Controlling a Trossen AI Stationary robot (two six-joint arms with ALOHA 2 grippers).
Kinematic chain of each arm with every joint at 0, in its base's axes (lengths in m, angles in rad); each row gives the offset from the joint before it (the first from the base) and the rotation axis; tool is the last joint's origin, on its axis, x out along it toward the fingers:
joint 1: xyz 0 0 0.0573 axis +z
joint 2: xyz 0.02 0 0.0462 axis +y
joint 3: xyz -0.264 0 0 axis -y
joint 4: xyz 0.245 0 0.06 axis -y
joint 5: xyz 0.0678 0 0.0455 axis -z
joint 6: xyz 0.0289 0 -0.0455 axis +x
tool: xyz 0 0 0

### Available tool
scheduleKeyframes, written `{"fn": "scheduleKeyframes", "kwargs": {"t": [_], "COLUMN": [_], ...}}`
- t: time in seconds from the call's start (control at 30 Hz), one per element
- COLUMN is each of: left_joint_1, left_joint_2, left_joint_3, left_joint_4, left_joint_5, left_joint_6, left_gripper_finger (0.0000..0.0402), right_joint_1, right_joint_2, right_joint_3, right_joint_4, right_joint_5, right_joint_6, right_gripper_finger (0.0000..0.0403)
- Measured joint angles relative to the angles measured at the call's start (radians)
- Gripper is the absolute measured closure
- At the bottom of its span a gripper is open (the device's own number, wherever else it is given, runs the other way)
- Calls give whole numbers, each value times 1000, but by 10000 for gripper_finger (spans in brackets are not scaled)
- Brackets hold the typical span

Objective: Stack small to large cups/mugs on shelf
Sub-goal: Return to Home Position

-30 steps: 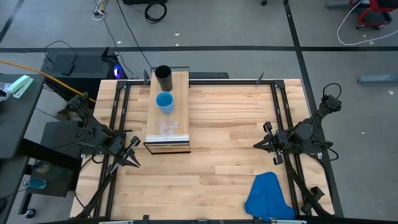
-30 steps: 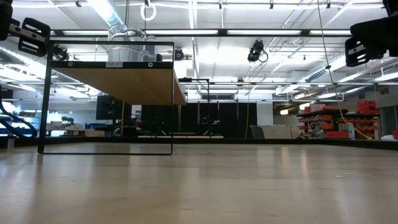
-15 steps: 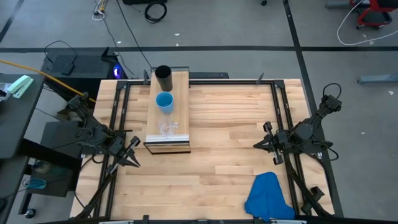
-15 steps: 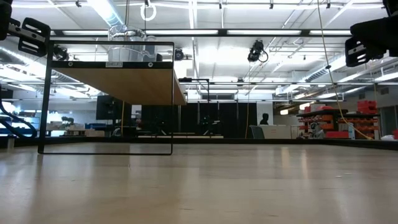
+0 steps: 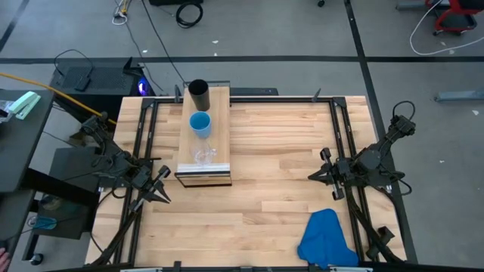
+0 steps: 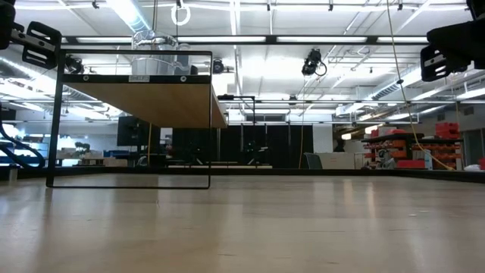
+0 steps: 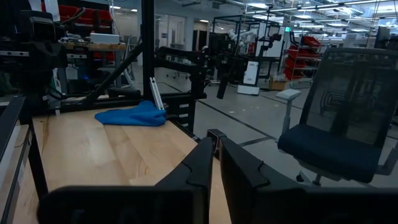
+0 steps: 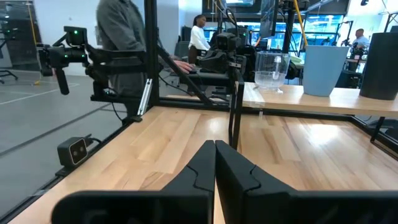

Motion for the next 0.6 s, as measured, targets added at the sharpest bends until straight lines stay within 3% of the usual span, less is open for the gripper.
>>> {"fn": "scheduleKeyframes", "kwargs": {"t": [0.6], "left_joint_1": [0], "left_joint_2": [0], "left_joint_3": [0], "left_joint_4": [0], "left_joint_5": [0], "left_joint_6": [0], "left_gripper_finger": [363], "right_joint_1": [0], "right_joint_2": [0], "right_joint_3": [0], "right_joint_4": [0], "right_joint_5": [0], "right_joint_6": [0], "right_gripper_finger": [386]}}
